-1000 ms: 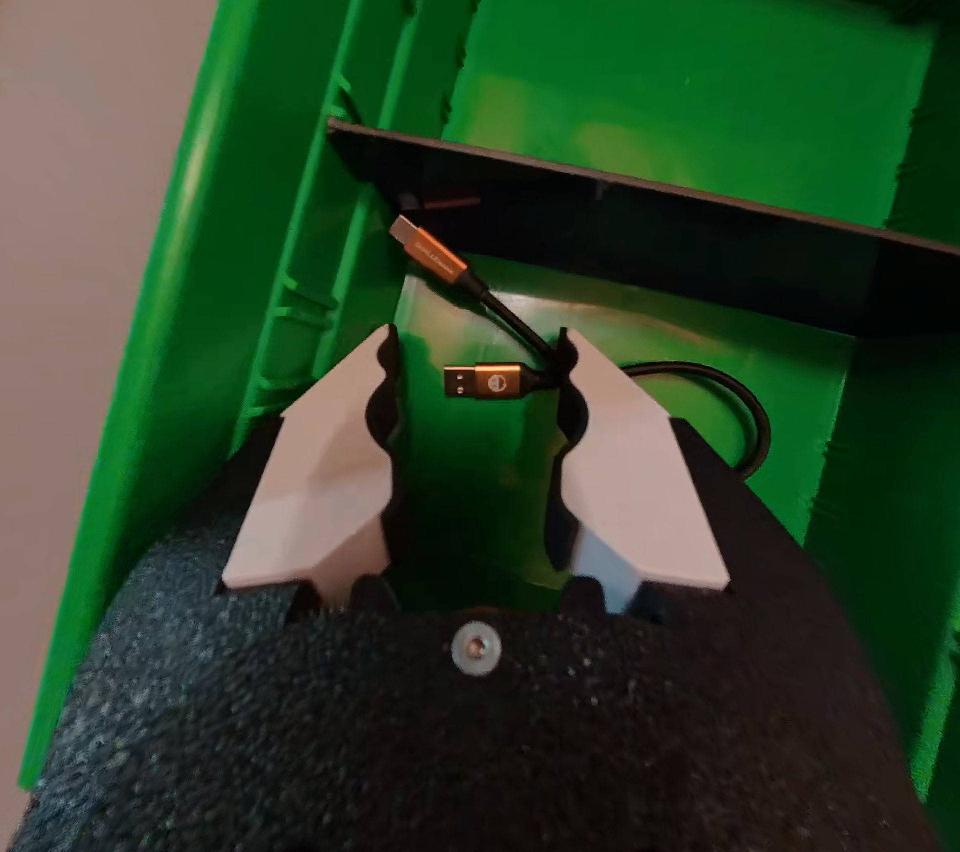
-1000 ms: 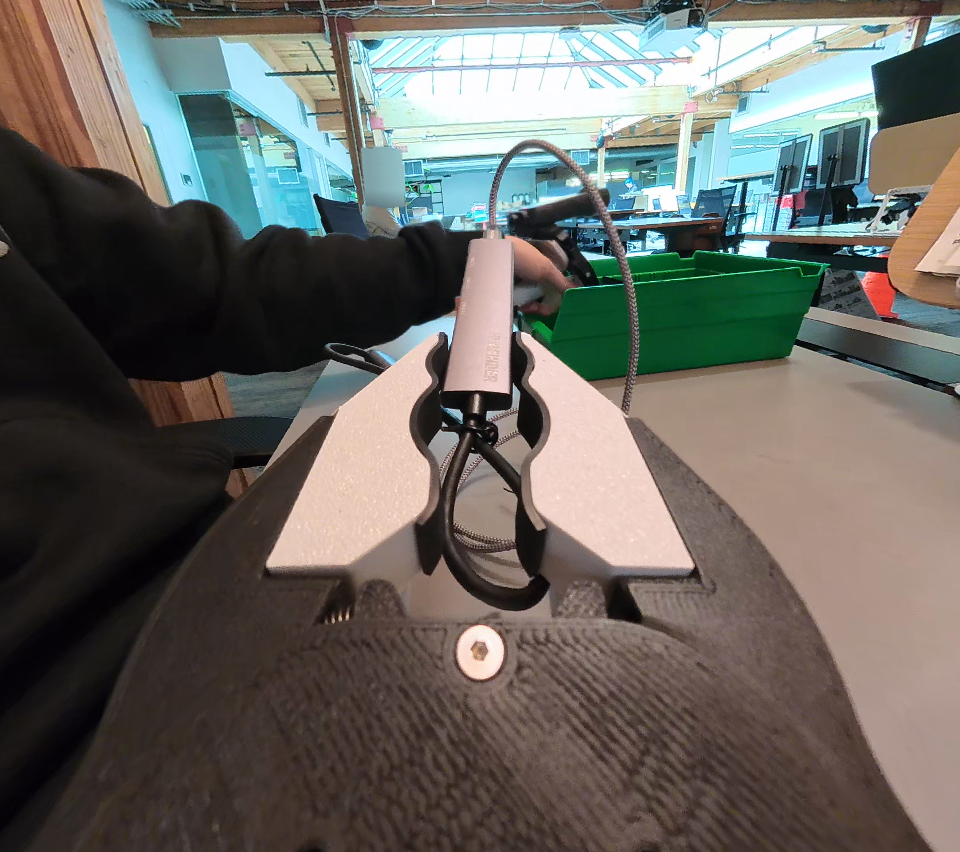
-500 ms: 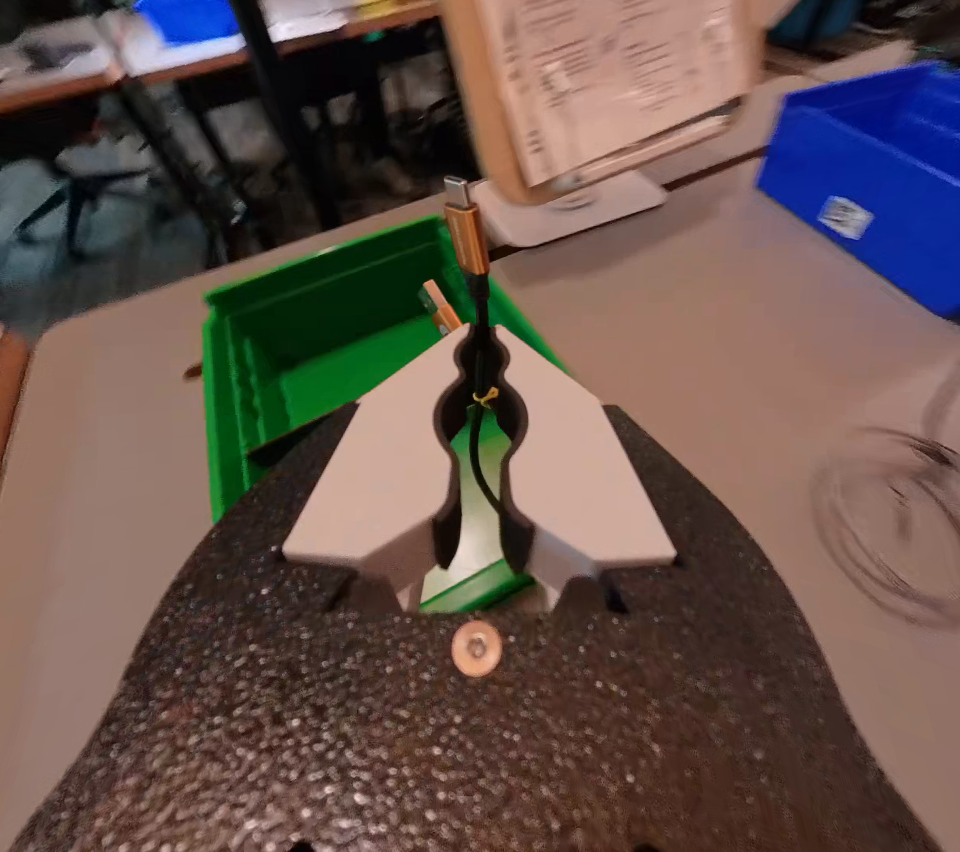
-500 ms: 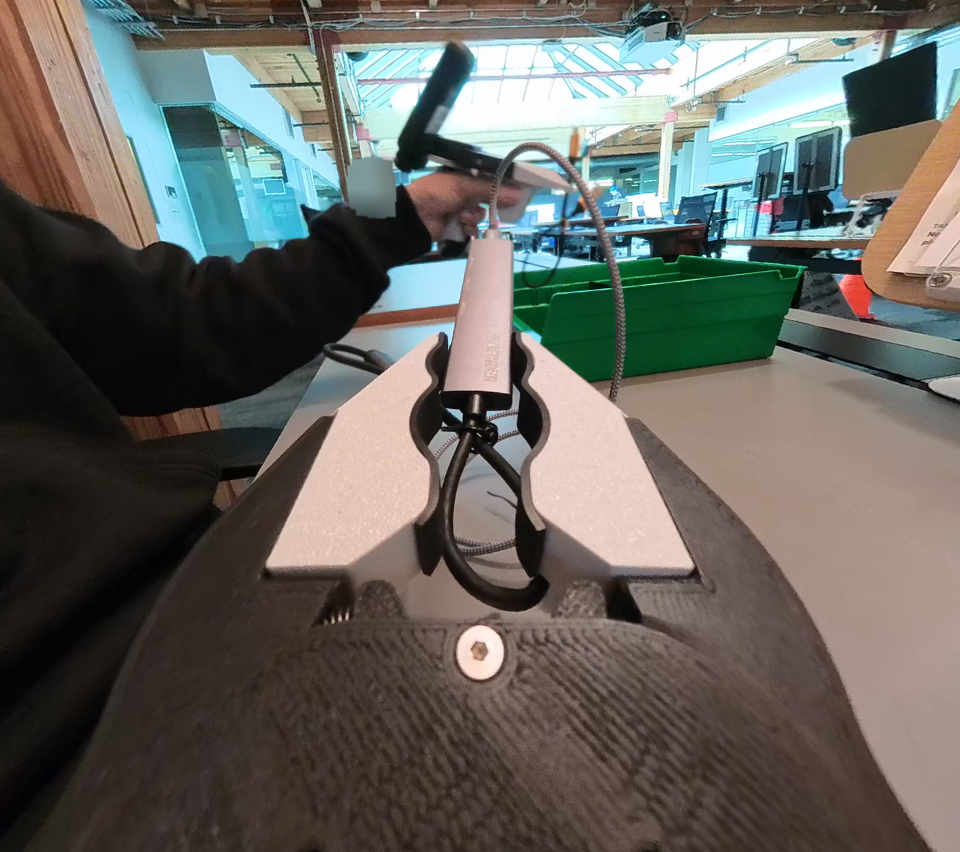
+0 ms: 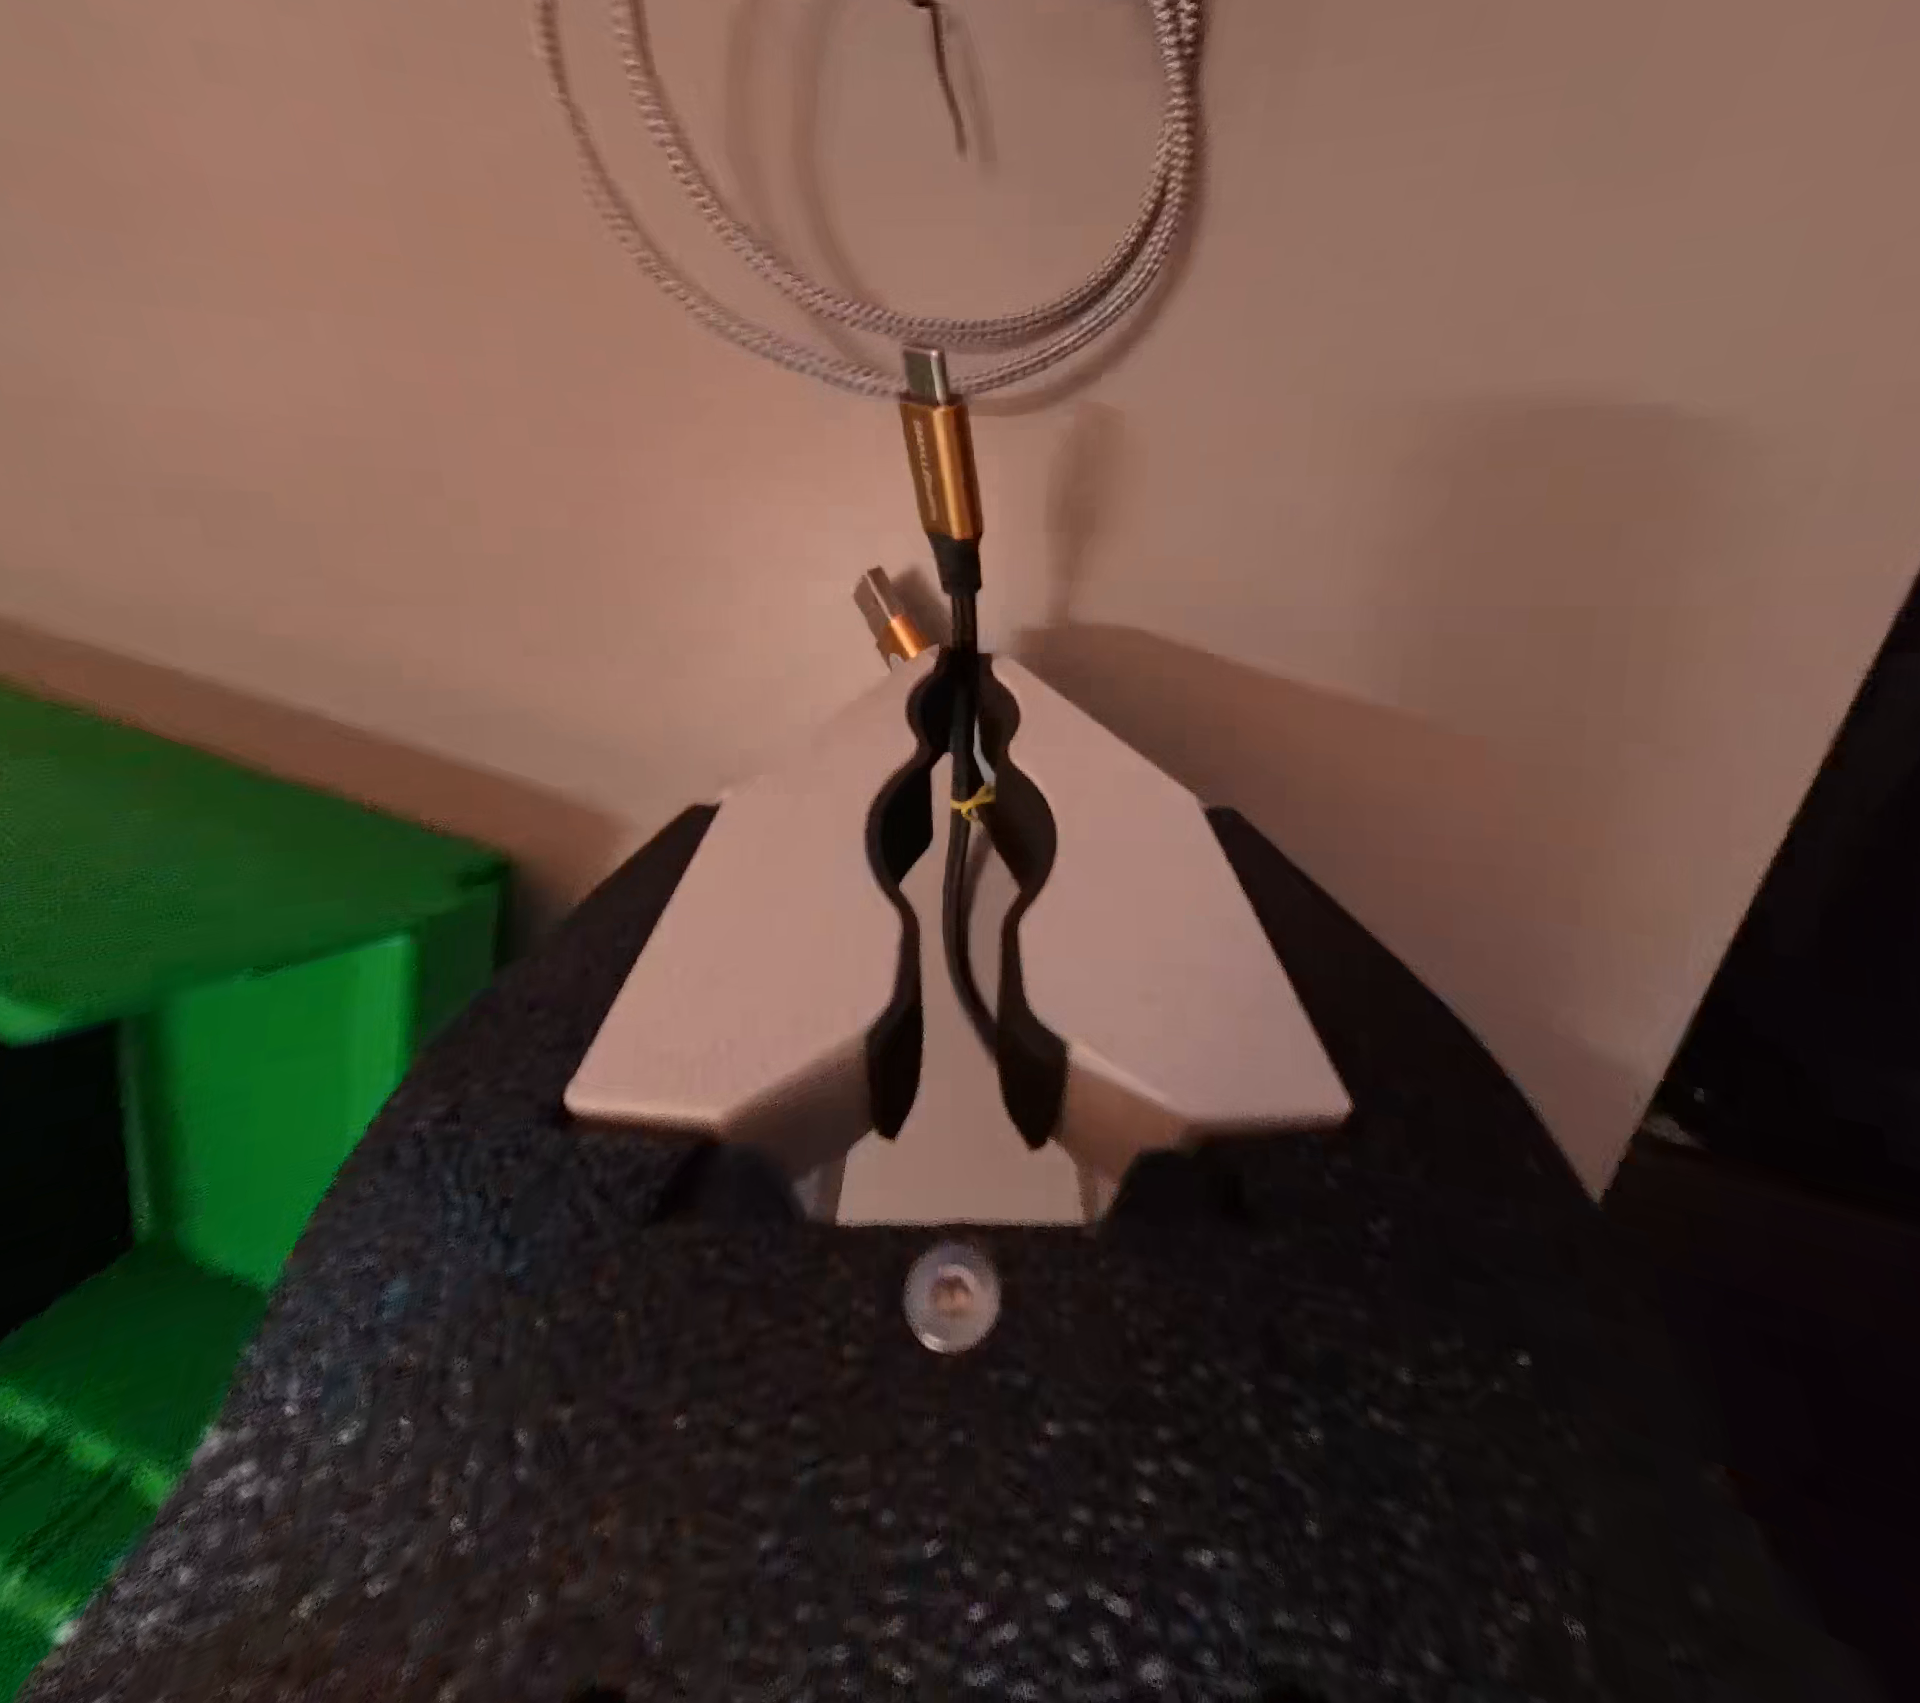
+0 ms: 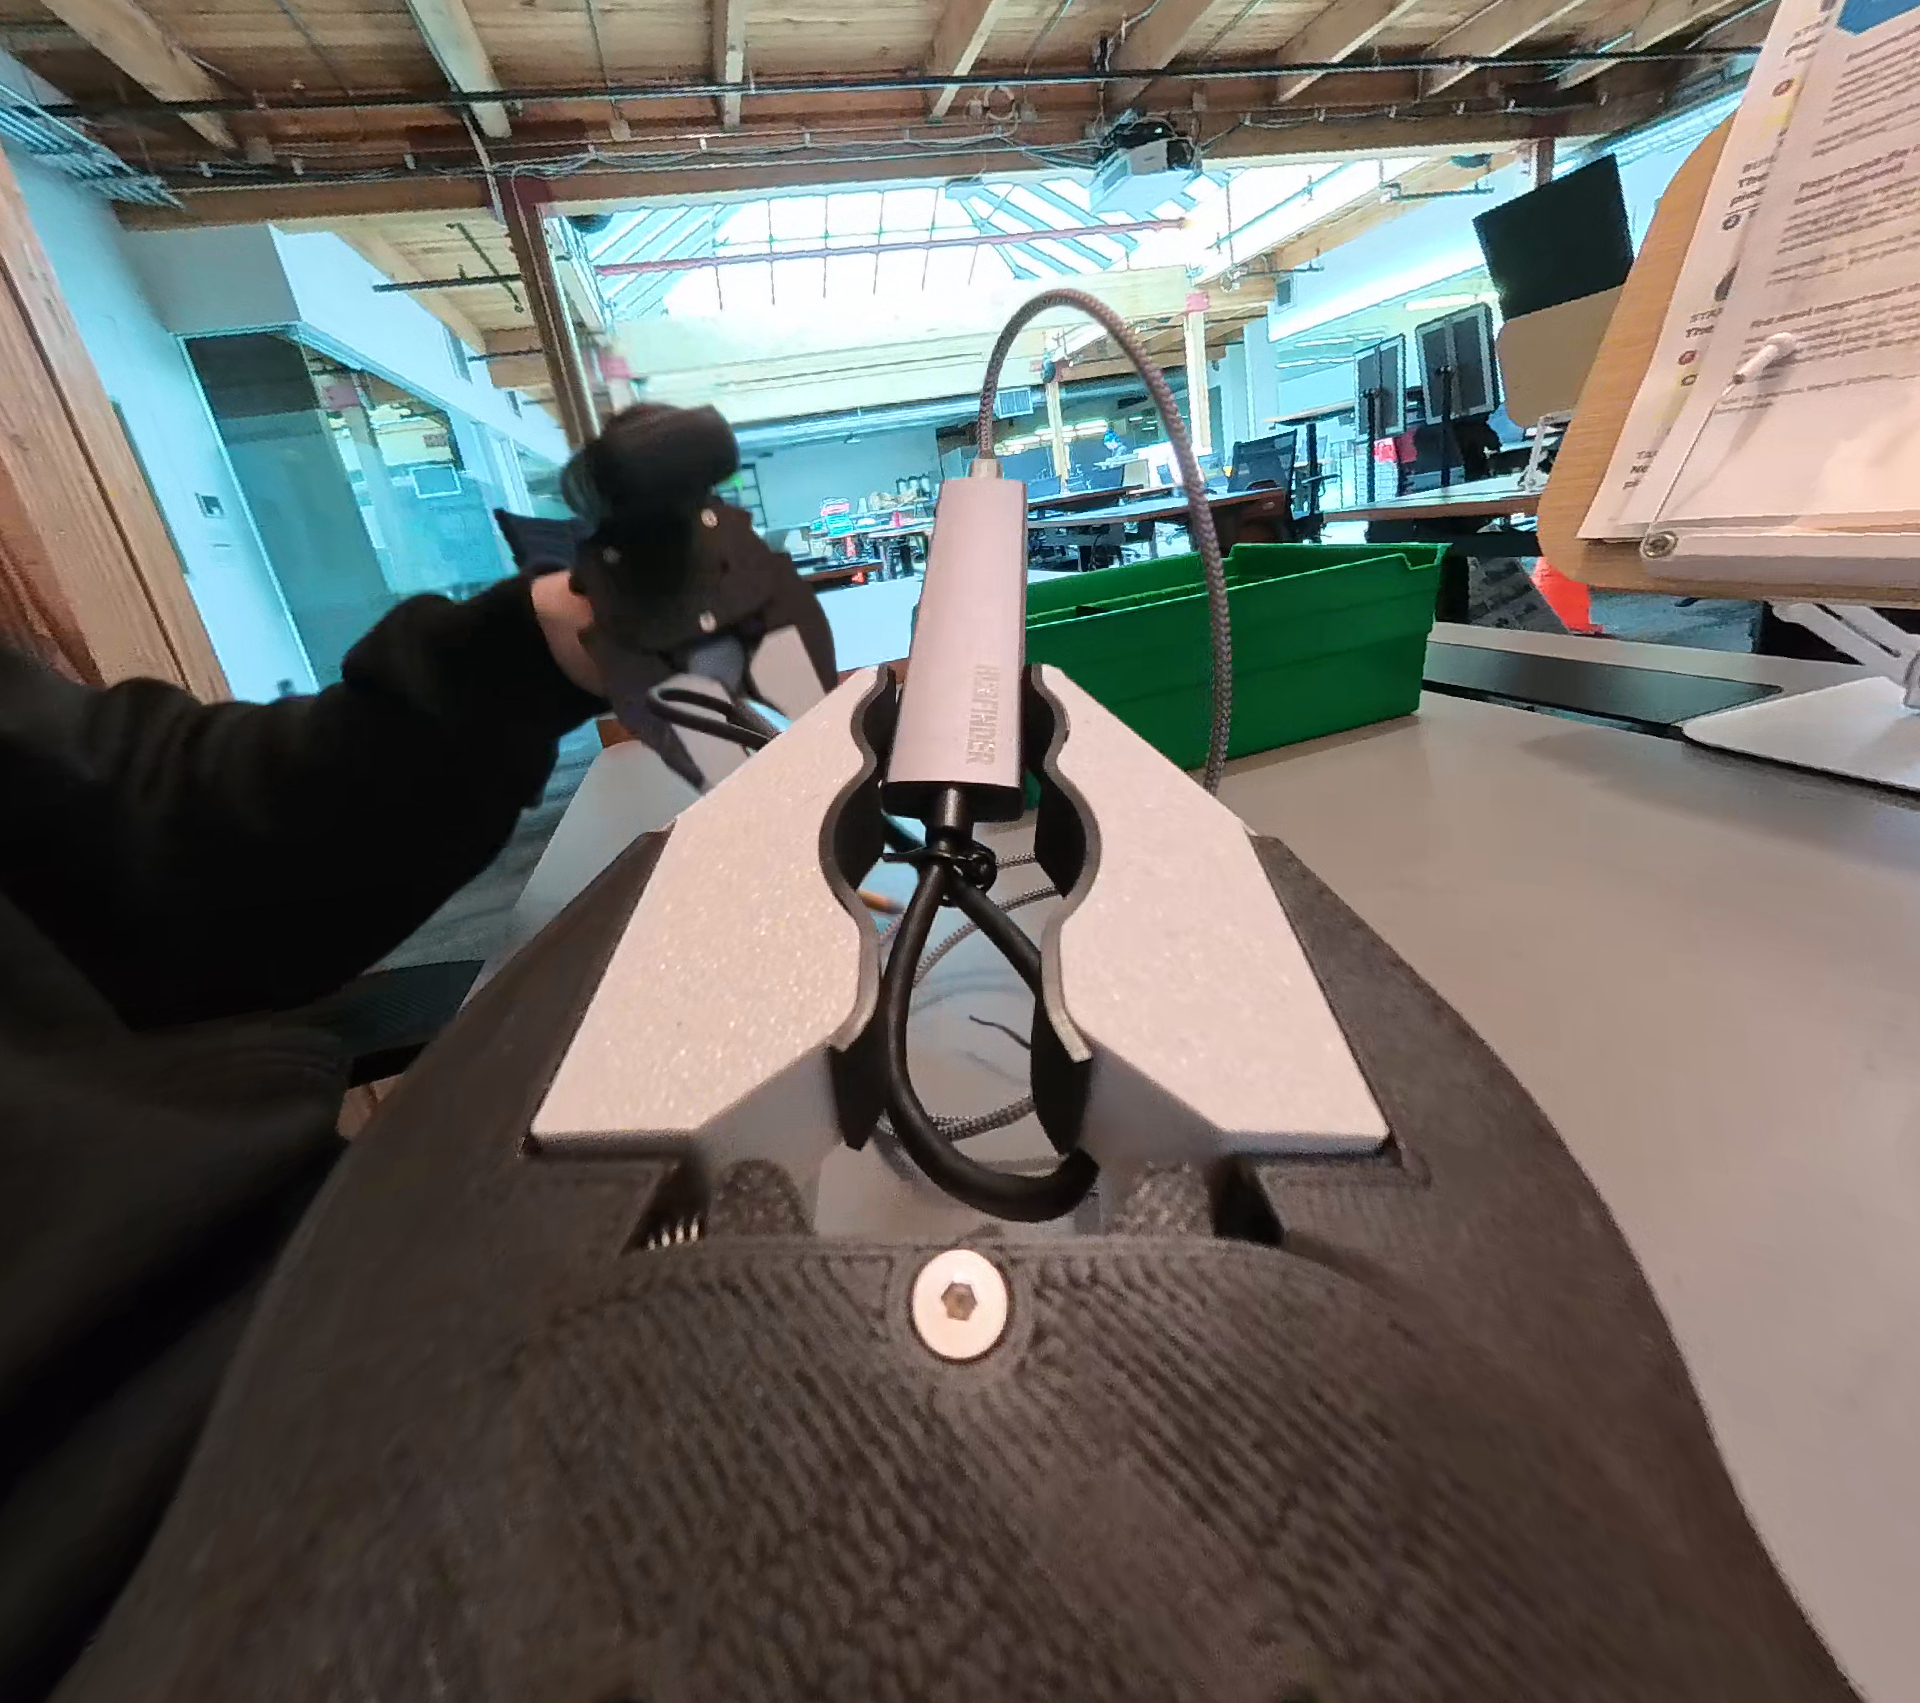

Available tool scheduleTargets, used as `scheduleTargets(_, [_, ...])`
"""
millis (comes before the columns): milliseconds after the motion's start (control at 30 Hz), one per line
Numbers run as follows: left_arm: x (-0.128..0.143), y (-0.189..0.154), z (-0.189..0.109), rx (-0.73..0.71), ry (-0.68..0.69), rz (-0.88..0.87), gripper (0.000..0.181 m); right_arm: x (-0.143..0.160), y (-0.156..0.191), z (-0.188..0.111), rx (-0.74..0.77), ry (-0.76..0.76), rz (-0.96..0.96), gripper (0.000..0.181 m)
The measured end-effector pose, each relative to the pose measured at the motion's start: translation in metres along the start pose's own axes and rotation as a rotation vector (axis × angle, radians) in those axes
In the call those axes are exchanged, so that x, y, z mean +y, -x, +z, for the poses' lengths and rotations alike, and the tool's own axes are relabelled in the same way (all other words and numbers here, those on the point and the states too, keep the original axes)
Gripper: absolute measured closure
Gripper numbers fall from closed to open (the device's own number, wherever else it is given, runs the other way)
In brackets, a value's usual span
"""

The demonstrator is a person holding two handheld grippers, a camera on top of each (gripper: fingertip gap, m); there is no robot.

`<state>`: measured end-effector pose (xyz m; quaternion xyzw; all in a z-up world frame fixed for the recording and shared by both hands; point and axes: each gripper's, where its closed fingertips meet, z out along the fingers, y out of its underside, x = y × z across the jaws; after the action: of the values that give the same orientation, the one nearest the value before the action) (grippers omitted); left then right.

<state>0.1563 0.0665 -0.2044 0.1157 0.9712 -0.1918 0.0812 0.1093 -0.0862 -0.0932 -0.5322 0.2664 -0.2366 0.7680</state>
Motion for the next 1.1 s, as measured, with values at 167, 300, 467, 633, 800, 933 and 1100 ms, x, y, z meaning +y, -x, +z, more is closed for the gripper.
scheduleTargets(167, [-0.023,-0.023,0.029,0.189,-0.154,-0.072,0.179,0.001,0.000,0.000,-0.001,0.006,-0.001,0.158])
scheduleTargets(300, [-0.037,-0.026,0.026,0.287,-0.270,-0.127,0.167,0.002,0.002,0.001,-0.010,0.013,-0.004,0.158])
scheduleTargets(467, [-0.047,-0.037,0.021,0.328,-0.319,-0.054,0.167,0.002,0.003,0.001,-0.012,0.018,-0.009,0.158])
scheduleTargets(633, [-0.044,-0.044,0.033,0.311,-0.305,0.044,0.167,0.006,0.004,0.004,0.002,0.045,-0.042,0.158])
scheduleTargets(800, [-0.050,-0.047,0.041,0.297,-0.360,0.023,0.167,0.010,0.002,0.007,0.052,0.073,-0.085,0.159])
scheduleTargets(933, [-0.055,-0.044,0.043,0.209,-0.399,-0.001,0.171,0.015,-0.001,0.009,0.098,0.107,-0.119,0.158])
scheduleTargets(1100, [-0.057,-0.037,0.038,0.093,-0.375,-0.086,0.172,0.015,-0.008,0.010,0.153,0.112,-0.122,0.158])
